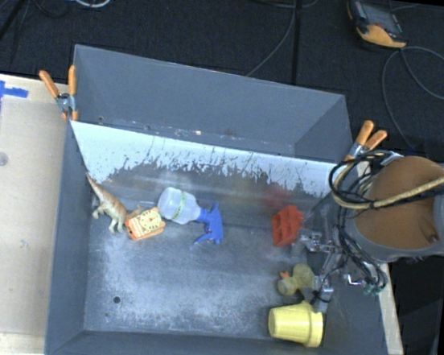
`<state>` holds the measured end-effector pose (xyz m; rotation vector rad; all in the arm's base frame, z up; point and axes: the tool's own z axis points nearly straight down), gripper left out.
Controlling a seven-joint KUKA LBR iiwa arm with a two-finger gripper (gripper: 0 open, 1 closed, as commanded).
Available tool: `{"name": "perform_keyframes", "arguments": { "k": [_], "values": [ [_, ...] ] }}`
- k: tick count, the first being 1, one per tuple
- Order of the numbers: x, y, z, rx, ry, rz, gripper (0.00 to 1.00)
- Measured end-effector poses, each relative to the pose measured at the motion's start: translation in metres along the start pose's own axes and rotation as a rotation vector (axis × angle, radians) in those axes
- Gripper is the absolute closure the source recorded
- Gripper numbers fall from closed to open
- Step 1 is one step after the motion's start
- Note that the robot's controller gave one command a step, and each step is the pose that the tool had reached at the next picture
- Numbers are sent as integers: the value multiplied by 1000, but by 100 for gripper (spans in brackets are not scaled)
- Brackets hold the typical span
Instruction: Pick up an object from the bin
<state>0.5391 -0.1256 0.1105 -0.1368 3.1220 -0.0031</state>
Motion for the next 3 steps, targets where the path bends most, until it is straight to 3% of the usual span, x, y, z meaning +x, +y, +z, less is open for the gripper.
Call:
{"name": "perform_keyframes", "arguments": {
  "k": [1,2,3],
  "values": [
    [-27,-30,30,-6,-5,23,0],
    [-32,-39,43,-11,9,40,0],
    [-54,-30,42,-19,2,-344,100]
  ]
}}
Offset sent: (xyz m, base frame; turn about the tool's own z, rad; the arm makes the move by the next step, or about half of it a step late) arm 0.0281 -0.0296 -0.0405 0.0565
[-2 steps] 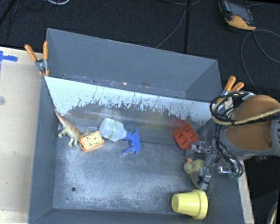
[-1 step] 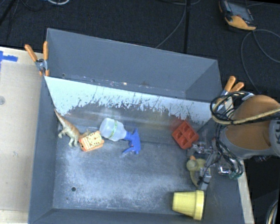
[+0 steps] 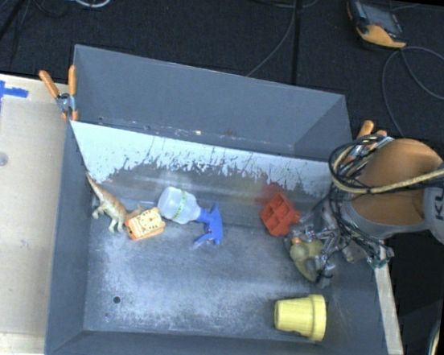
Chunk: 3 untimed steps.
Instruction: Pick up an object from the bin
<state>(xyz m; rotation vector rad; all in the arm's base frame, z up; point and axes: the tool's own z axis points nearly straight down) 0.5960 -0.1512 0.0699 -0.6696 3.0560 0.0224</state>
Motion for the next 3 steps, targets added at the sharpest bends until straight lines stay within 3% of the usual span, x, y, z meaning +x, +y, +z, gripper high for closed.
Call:
{"name": "perform_keyframes", "arguments": {
  "k": [3],
  "values": [
    [1,1,-6,-3,2,0,100]
  ]
}}
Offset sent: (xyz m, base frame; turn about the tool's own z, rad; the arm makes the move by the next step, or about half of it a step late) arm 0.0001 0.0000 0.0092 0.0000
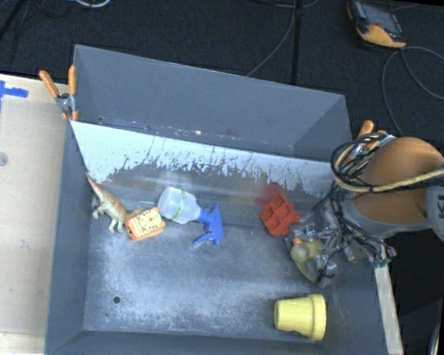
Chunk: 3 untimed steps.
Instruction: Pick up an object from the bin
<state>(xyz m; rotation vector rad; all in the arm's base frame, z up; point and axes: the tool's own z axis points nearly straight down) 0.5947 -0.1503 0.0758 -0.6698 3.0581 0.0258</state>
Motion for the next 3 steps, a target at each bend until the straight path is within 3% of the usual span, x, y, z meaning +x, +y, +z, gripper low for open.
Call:
{"name": "perform_keyframes", "arguments": {
  "k": [3],
  "values": [
    [-3,0,-32,4,-6,0,100]
  ]
}}
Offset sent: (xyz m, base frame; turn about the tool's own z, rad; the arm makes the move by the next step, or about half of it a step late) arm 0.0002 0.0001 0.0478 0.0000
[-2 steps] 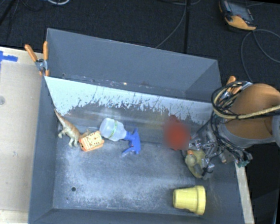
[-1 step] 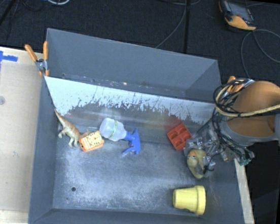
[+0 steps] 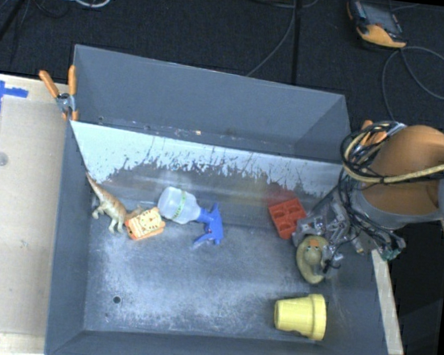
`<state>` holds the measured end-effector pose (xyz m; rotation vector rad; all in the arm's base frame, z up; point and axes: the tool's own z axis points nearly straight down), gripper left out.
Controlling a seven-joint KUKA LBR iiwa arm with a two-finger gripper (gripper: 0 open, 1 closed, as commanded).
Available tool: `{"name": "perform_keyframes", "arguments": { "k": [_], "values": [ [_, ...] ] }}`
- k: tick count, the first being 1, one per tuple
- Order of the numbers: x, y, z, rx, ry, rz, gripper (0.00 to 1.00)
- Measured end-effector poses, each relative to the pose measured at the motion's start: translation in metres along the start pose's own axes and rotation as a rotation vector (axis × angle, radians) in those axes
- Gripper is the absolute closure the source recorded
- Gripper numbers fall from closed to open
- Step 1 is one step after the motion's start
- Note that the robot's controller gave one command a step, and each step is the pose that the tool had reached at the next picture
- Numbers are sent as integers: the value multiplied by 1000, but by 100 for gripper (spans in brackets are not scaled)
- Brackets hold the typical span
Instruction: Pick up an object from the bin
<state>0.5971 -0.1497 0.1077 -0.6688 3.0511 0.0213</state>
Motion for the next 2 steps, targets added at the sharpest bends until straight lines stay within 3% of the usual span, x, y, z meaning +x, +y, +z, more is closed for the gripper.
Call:
{"name": "perform_keyframes", "arguments": {
  "k": [2],
  "values": [
    [0,0,-10,-1,2,1,100]
  ]
}}
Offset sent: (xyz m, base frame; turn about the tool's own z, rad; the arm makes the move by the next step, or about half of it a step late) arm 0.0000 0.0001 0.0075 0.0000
